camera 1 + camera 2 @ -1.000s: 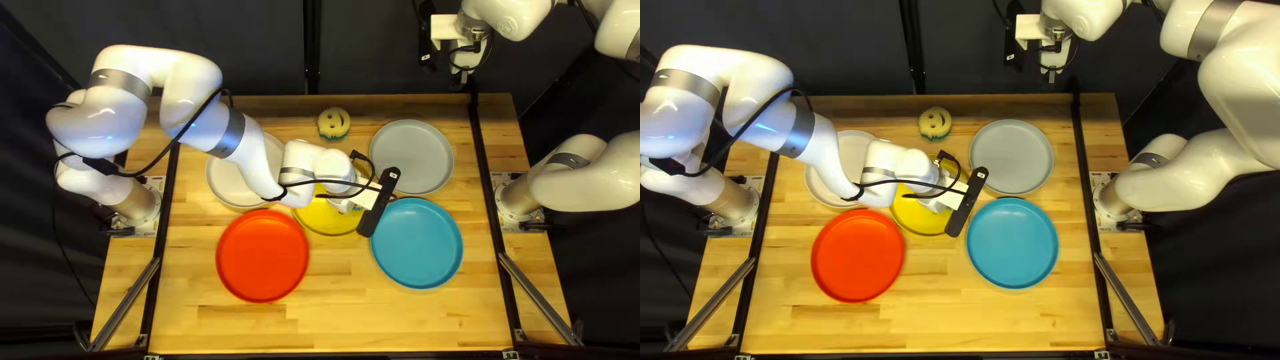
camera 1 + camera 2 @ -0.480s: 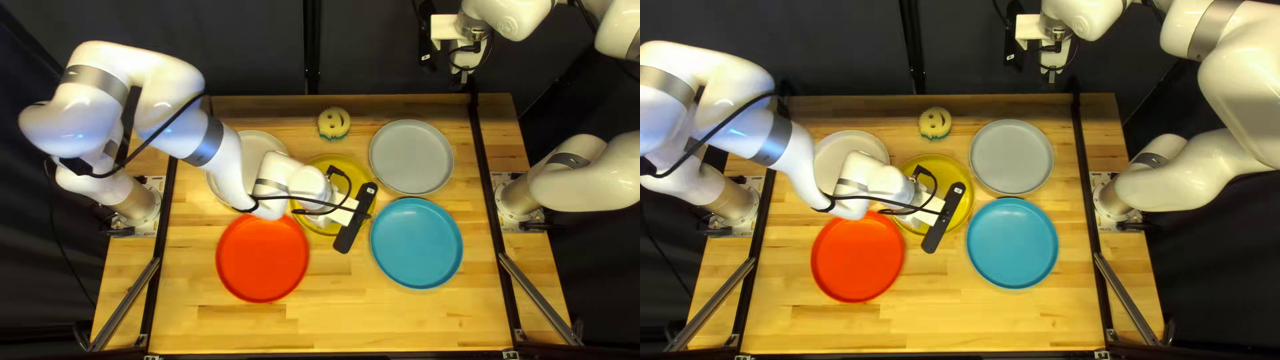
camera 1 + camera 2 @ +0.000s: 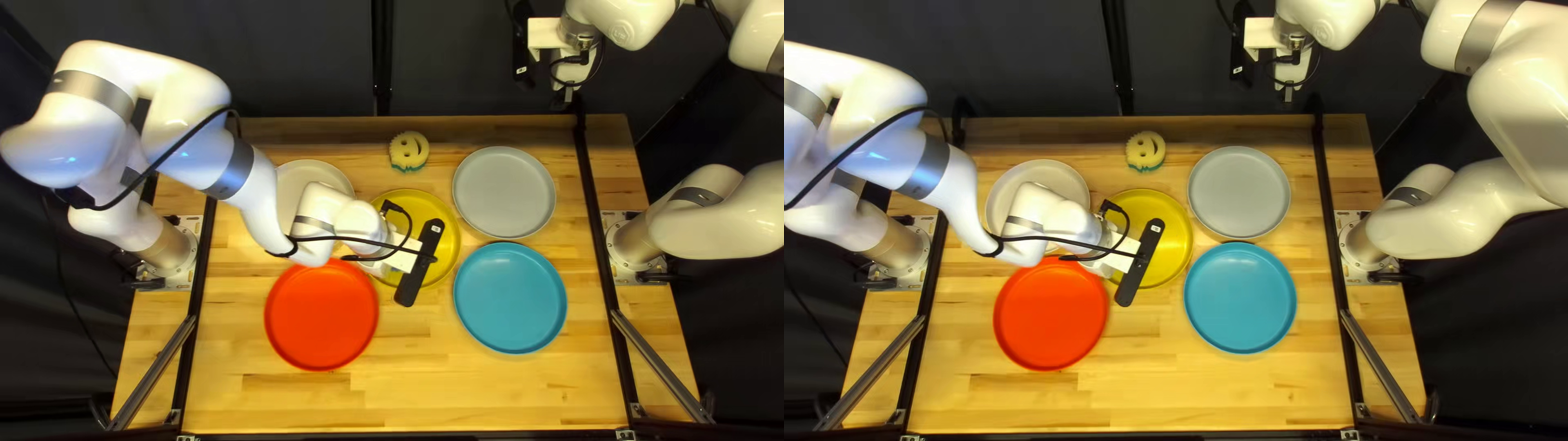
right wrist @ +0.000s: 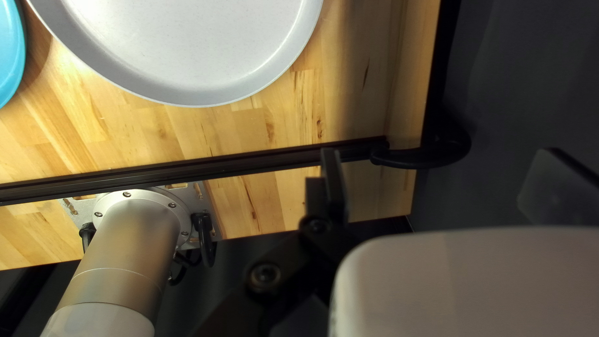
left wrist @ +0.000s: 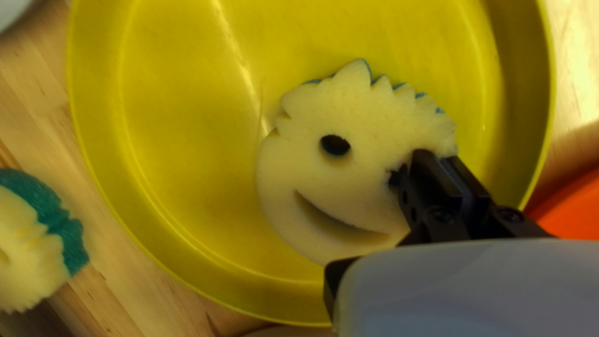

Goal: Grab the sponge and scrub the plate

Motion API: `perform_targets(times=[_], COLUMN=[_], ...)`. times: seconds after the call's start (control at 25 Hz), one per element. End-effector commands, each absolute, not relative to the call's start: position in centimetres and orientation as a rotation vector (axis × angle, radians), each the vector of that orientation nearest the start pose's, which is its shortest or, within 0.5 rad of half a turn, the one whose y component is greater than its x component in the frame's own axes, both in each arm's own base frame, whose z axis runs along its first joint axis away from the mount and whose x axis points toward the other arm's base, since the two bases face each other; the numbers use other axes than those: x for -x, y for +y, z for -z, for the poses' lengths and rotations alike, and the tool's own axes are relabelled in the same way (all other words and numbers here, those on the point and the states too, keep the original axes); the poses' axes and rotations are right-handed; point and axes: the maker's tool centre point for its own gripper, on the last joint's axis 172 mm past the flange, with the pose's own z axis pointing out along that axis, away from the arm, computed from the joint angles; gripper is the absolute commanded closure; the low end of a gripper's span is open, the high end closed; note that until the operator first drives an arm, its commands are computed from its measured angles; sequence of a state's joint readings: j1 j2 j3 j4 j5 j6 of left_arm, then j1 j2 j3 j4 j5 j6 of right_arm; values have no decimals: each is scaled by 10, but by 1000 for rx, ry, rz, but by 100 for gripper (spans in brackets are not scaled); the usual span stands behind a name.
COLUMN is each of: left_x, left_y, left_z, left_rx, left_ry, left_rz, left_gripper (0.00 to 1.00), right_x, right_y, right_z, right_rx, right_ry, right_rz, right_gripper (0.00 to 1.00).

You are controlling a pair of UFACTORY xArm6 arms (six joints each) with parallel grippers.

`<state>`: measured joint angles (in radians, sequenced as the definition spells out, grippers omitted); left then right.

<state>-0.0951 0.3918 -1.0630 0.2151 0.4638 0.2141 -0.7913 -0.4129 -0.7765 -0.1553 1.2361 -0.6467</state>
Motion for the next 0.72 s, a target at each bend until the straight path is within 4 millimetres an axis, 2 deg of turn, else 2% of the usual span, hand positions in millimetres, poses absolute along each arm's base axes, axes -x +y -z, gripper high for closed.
perform_targets(times=[0.04,0.16,0.28,0.52,0.72], left_x=[-590,-593,-579,-532,-508], left_y=[-29,-25,-26,-32,-32], left_z=[-37,-34,-35,-39,-36], left_rx=[2905,2906,2911,2926,2940], left_ry=[755,766,760,722,692], left_rz=[307,310,307,287,261], left_gripper=[100,100,100,100,100], right_x=[-218,-218,-218,-218,-218], right_y=[-271,-271,-271,-271,-271], right_z=[-224,-224,-224,-224,-224], right_rx=[3210,3210,3210,3210,3210], right_ry=[145,145,145,145,145], right_rz=[-211,-211,-211,-211,-211], right_gripper=[0,0,0,0,0])
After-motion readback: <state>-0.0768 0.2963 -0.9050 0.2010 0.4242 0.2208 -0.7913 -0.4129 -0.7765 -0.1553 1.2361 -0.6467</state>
